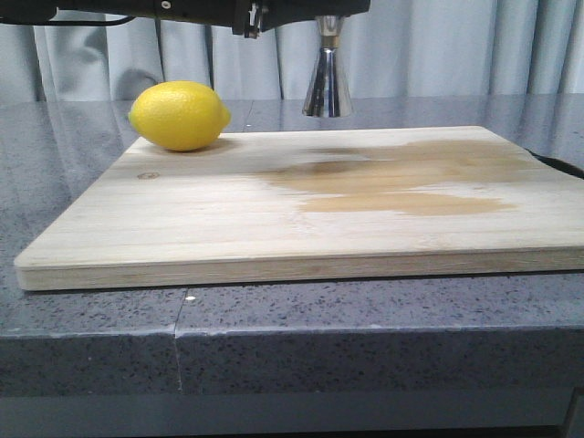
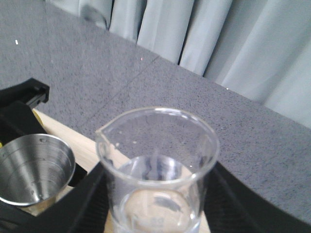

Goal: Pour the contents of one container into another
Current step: 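Tilt the beaker with the right gripper, pouring liquid into the jigger cup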

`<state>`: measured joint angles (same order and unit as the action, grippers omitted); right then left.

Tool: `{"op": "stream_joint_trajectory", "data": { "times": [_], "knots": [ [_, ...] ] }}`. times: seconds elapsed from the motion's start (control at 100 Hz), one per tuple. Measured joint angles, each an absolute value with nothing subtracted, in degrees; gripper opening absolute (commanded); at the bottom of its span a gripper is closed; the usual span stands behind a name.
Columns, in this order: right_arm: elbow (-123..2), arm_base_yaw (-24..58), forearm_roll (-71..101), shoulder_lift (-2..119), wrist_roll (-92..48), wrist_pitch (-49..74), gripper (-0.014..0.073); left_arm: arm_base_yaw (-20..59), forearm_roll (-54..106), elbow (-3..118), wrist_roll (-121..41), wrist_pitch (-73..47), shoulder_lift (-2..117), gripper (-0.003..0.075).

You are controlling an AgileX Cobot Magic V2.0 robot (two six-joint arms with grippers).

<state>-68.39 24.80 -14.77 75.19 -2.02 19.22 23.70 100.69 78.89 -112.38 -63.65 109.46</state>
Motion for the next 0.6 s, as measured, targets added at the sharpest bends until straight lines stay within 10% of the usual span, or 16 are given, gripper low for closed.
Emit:
{"op": "stream_joint_trajectory", "data": {
  "times": [0.6],
  "knots": [
    [-80.17, 27.42, -15.89, 80.75, -27.14, 32.45, 0.0298, 23.70, 100.69, 78.89, -112.38, -63.65, 109.46, 0.0292]
  ]
}}
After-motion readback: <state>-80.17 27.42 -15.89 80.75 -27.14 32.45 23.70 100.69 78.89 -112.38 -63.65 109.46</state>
